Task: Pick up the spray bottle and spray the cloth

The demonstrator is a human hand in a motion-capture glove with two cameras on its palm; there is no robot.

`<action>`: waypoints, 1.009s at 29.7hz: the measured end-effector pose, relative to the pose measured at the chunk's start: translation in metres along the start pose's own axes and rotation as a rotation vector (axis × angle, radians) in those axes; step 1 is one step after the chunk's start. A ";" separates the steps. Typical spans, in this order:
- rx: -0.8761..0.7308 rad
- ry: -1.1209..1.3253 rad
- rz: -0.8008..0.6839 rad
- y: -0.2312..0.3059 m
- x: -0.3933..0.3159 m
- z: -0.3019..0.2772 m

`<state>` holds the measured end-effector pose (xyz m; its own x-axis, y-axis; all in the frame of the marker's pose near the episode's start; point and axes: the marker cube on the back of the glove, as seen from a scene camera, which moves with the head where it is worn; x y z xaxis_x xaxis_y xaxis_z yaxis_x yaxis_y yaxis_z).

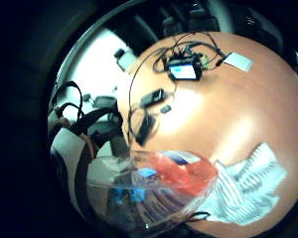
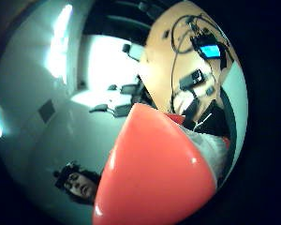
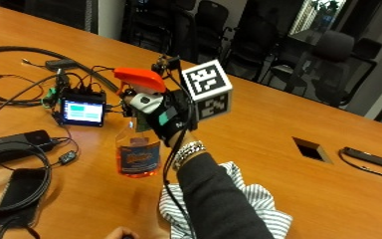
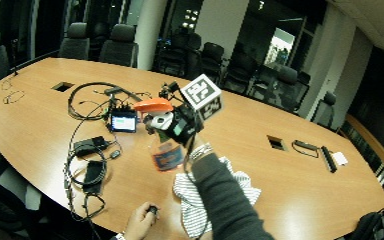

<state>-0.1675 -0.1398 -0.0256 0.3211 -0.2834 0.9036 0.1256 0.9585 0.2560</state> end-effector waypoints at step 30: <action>0.076 -0.165 0.247 0.019 0.064 -0.008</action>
<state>-0.1375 -0.1394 0.0343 0.1752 -0.0390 0.9838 -0.0100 0.9991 0.0413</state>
